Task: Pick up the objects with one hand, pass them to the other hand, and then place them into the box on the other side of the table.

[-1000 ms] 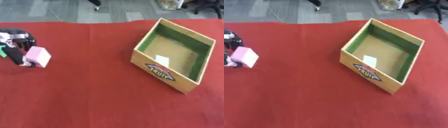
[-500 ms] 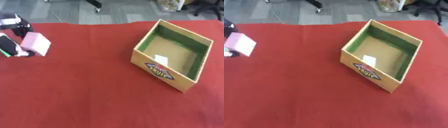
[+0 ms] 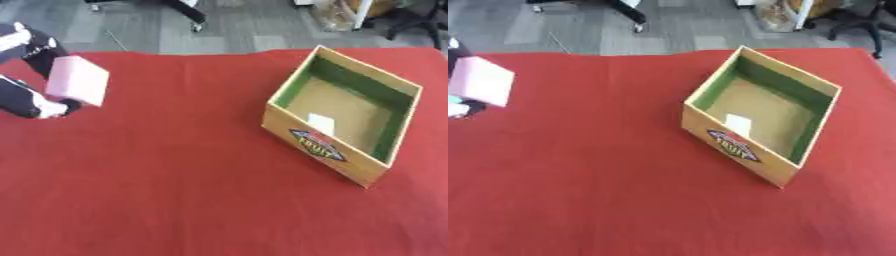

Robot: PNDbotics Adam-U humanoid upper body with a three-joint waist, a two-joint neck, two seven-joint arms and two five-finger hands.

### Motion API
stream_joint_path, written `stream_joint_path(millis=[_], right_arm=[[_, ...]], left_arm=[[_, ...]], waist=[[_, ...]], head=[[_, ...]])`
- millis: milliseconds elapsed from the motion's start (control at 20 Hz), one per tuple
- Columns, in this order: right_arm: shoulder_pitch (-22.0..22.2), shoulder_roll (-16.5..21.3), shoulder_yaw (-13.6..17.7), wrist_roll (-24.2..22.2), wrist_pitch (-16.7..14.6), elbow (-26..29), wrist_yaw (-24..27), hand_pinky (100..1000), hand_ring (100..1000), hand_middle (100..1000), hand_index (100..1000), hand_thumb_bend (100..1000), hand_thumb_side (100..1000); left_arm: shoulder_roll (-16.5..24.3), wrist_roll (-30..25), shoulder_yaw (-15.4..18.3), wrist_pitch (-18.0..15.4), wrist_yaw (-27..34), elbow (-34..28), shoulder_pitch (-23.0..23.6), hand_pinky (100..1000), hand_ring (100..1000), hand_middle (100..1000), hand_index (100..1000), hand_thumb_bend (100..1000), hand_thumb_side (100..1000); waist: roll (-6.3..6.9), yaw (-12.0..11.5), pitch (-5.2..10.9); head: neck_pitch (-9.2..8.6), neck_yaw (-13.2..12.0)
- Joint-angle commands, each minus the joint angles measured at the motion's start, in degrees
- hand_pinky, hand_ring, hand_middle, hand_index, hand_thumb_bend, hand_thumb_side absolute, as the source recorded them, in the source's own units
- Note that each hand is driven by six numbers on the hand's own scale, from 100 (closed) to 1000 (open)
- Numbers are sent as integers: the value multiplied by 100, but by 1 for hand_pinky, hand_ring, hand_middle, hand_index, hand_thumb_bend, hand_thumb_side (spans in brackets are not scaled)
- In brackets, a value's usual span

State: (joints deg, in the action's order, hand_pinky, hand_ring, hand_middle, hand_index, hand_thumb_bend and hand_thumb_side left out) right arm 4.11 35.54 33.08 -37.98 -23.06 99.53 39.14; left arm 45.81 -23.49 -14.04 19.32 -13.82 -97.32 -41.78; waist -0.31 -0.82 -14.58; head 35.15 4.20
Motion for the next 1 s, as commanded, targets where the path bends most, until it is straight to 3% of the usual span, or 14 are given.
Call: stream_joint_path(millis=[50, 400, 650, 1000], right_arm=[[12, 267, 34, 10, -9, 93, 57, 890, 1000, 842, 1000, 100, 470], [-112, 341, -76, 153, -27, 294, 29, 888, 1000, 847, 1000, 100, 470], [-454, 581, -424, 301, -13, 599, 190, 886, 1000, 848, 994, 100, 470], [-1104, 978, -910, 180, 82, 504, 512, 886, 1000, 850, 983, 100, 470]], left_arm=[[-46, 570, 156, 179, 411, -286, 125, 692, 525, 424, 488, 209, 100], [-289, 1050, 81, 293, 727, -625, 401, 688, 520, 416, 485, 184, 100], [-437, 1017, -6, 287, 731, -836, 382, 688, 520, 415, 485, 184, 100], [-743, 939, -120, 311, 669, -983, 343, 685, 516, 411, 485, 181, 100]], waist=[[-7, -7, 143], [-37, -9, 167], [-56, -21, 228], [-77, -67, 326]], head=[[14, 51], [91, 167], [152, 267], [222, 459]])
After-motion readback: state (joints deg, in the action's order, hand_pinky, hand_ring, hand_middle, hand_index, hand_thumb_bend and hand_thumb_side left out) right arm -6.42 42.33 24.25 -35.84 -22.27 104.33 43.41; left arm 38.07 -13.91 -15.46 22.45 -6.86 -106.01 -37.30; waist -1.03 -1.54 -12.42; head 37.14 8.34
